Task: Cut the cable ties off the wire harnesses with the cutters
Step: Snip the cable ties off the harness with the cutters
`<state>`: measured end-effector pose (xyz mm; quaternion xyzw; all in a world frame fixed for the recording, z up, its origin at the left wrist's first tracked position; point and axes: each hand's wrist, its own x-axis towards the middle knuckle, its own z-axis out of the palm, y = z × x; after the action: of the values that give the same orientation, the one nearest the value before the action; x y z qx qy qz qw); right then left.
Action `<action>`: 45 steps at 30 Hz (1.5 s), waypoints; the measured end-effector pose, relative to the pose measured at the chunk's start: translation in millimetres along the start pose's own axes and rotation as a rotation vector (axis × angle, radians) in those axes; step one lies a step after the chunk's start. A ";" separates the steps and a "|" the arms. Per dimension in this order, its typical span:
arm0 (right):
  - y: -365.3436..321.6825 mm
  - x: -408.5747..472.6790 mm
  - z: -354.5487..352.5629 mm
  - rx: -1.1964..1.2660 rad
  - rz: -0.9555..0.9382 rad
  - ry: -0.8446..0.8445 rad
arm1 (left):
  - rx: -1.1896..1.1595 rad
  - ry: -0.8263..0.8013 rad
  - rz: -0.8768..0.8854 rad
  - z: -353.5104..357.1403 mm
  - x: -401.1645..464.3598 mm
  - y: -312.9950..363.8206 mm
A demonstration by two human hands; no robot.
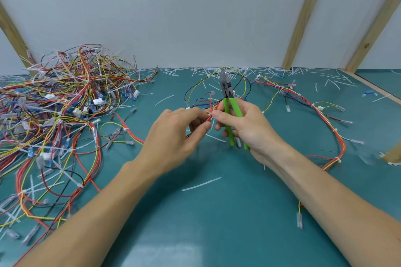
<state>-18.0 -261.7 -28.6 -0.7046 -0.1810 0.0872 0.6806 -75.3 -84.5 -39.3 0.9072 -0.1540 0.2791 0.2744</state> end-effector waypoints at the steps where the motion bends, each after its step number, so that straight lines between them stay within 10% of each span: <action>1: -0.5 0.1 -0.4 -0.010 -0.007 0.001 | -0.009 0.000 0.001 -0.3 0.4 -0.7; 29: -5.7 -1.0 -10.6 -0.178 0.130 -0.168 | -0.100 -0.046 -0.061 7.1 -1.7 -14.9; 45: -7.3 1.7 -12.1 0.173 0.211 -0.211 | 0.063 0.051 0.044 3.1 0.9 -2.0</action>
<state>-12.9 -272.2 -20.5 -0.6452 -0.1685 0.2470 0.7031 -72.4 -84.8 -41.7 0.9044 -0.1583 0.3128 0.2433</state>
